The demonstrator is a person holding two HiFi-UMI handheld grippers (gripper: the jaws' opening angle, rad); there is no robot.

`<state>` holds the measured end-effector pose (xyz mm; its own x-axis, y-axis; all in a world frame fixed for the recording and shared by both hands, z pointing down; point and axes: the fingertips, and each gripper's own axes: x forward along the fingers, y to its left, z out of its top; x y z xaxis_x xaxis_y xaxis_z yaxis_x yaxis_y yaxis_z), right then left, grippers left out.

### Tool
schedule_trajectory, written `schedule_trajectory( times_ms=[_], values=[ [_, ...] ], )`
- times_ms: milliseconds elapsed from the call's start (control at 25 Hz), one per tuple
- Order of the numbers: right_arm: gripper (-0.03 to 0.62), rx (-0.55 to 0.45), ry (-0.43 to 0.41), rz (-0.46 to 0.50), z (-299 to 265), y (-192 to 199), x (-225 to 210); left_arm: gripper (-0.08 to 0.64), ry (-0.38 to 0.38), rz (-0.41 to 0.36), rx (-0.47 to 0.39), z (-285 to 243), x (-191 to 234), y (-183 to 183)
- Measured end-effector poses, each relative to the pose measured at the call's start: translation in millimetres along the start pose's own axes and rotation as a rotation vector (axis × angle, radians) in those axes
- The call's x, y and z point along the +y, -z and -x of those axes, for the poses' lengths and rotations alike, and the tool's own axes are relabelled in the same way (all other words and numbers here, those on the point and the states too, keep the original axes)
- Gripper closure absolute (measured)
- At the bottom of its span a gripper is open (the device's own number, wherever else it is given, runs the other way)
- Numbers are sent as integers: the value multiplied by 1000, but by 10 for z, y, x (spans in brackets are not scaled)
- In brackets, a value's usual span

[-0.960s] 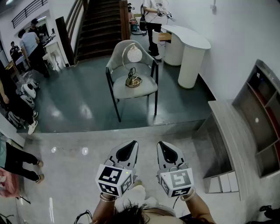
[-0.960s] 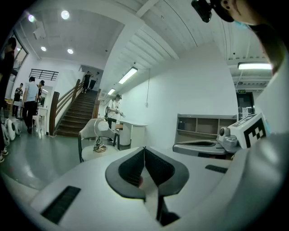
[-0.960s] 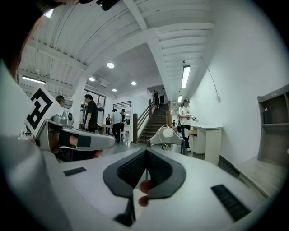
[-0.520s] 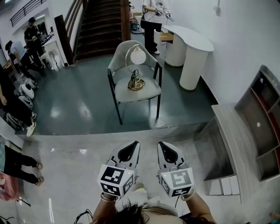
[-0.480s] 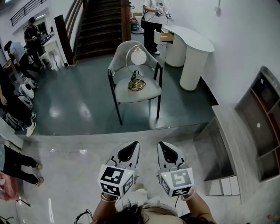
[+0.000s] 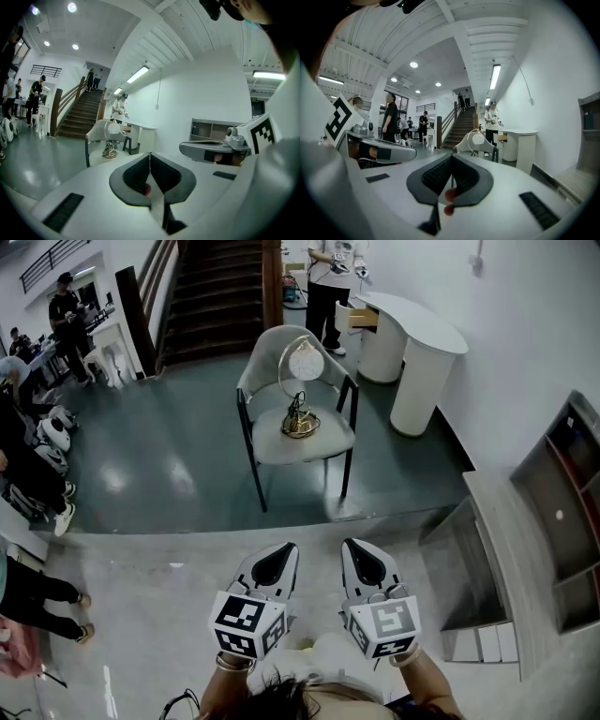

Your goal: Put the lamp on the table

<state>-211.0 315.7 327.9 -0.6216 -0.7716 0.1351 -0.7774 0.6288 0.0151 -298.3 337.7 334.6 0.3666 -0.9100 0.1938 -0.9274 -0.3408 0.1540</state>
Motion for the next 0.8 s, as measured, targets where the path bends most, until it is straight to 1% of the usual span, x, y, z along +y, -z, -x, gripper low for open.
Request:
schedule_trajectory(
  times_ms=[400,600,800],
  values=[
    [571,36,-13,2,-410,64,-152,548,-11,22,16,-321,289,-7],
    [571,34,-23,-5,-712,44,-373,548,-15,24,24,-642,408,-52],
    [571,26,-34,-6,-1027,-36,-658,548,-14,8,15,-1041,482,-222]
  ],
)
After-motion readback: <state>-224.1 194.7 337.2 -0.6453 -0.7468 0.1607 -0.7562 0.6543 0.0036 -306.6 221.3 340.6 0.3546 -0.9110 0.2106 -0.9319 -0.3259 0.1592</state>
